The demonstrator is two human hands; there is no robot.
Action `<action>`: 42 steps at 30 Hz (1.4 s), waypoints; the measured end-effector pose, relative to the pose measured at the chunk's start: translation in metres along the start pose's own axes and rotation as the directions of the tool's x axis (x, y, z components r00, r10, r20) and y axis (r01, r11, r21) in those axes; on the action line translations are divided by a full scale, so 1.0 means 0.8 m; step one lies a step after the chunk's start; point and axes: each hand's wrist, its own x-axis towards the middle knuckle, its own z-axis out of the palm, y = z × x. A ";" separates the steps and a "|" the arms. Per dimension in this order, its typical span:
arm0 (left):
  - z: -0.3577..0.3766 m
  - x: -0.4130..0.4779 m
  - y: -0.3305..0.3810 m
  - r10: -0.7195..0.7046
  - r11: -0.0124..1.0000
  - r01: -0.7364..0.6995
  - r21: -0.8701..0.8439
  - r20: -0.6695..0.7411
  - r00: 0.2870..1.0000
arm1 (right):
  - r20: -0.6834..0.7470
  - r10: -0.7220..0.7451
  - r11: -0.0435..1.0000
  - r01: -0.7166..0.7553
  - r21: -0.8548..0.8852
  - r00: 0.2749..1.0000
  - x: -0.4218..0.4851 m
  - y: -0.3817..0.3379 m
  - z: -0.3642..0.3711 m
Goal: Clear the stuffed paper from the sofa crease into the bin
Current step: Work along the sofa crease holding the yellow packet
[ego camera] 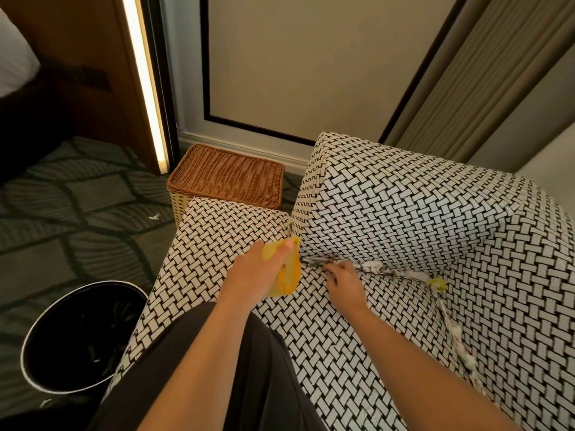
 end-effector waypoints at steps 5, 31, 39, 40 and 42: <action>0.001 0.007 0.002 0.038 0.998 -0.035 -0.047 0.065 0.997 | -0.099 0.063 0.998 -0.065 -0.019 0.993 -0.013 0.022 -0.003; 0.007 0.013 0.002 0.008 0.994 -0.030 0.101 0.210 0.978 | 0.043 0.517 0.856 -0.514 -0.063 0.855 0.045 0.020 -0.019; 0.006 0.015 0.000 0.009 0.995 -0.031 0.098 0.217 0.976 | 0.021 0.550 0.835 -0.550 0.004 0.835 0.044 0.016 -0.017; 0.006 0.015 0.000 0.008 0.995 -0.030 0.097 0.218 0.976 | 0.021 0.568 0.823 -0.568 0.009 0.823 0.043 0.014 -0.017; 0.006 0.014 0.001 0.017 0.996 -0.037 0.086 0.218 0.976 | -0.004 0.579 0.815 -0.579 0.018 0.815 0.041 0.013 -0.016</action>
